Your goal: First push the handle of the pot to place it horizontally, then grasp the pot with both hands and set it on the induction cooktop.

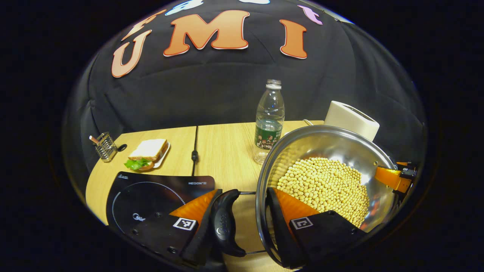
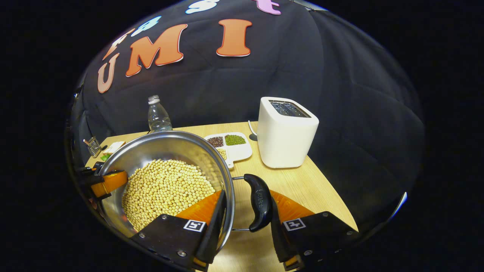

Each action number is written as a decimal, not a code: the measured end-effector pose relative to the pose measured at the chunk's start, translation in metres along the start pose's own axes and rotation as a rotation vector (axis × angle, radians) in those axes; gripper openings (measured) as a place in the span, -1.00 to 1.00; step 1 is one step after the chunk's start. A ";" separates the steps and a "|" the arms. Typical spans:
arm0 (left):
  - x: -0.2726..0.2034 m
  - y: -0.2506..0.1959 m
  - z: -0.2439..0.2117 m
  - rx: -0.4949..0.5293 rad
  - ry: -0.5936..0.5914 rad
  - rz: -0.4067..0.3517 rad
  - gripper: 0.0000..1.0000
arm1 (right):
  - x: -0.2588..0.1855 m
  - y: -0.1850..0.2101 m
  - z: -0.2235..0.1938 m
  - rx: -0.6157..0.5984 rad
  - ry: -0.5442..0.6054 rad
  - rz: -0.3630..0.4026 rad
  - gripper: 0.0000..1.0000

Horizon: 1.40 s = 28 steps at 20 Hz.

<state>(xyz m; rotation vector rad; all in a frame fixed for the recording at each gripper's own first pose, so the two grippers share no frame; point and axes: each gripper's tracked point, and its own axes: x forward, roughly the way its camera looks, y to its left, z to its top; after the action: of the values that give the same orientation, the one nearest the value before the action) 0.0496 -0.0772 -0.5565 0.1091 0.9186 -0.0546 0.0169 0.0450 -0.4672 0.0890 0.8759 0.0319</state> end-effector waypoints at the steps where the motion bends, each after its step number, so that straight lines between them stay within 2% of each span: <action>1: -0.007 0.007 0.004 -0.001 -0.005 0.005 0.53 | -0.008 0.003 0.003 -0.005 -0.005 0.006 0.20; 5: -0.032 0.033 0.013 -0.018 -0.019 0.012 0.52 | -0.033 0.030 0.021 -0.010 -0.024 0.019 0.21; 6: -0.039 0.041 0.014 -0.021 -0.023 0.019 0.46 | -0.039 0.039 0.024 -0.019 -0.030 0.024 0.20; 7: -0.045 0.050 0.018 -0.022 -0.030 0.027 0.52 | -0.046 0.046 0.027 -0.028 -0.031 0.032 0.20; 10: -0.068 0.081 0.023 -0.033 -0.047 0.056 0.46 | -0.062 0.075 0.034 -0.054 -0.050 0.065 0.20; 12: -0.082 0.101 0.024 -0.038 -0.052 0.075 0.52 | -0.072 0.100 0.042 -0.085 -0.066 0.086 0.20; 20: -0.118 0.188 0.022 -0.061 -0.046 0.175 0.52 | -0.075 0.193 0.048 -0.139 -0.059 0.184 0.20; 21: -0.125 0.190 0.028 -0.066 -0.044 0.185 0.58 | -0.077 0.203 0.051 -0.150 -0.059 0.193 0.11; 23: -0.137 0.193 0.037 -0.071 -0.048 0.208 0.51 | -0.077 0.223 0.054 -0.159 -0.059 0.214 0.12; 24: -0.142 0.198 0.042 -0.073 -0.052 0.221 0.52 | -0.078 0.233 0.056 -0.164 -0.059 0.224 0.21; 26: -0.151 0.201 0.044 -0.075 -0.057 0.243 0.52 | -0.081 0.250 0.055 -0.185 -0.060 0.236 0.21; 27: -0.153 0.200 0.045 -0.079 -0.055 0.250 0.52 | -0.082 0.259 0.055 -0.192 -0.065 0.242 0.12; 28: -0.156 0.198 0.044 -0.086 -0.053 0.257 0.51 | -0.081 0.266 0.055 -0.196 -0.063 0.249 0.12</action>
<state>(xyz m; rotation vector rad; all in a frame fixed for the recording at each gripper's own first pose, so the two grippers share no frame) 0.0079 0.1149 -0.3917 0.1442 0.8471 0.2192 0.0099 0.3015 -0.3460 0.0150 0.7912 0.3450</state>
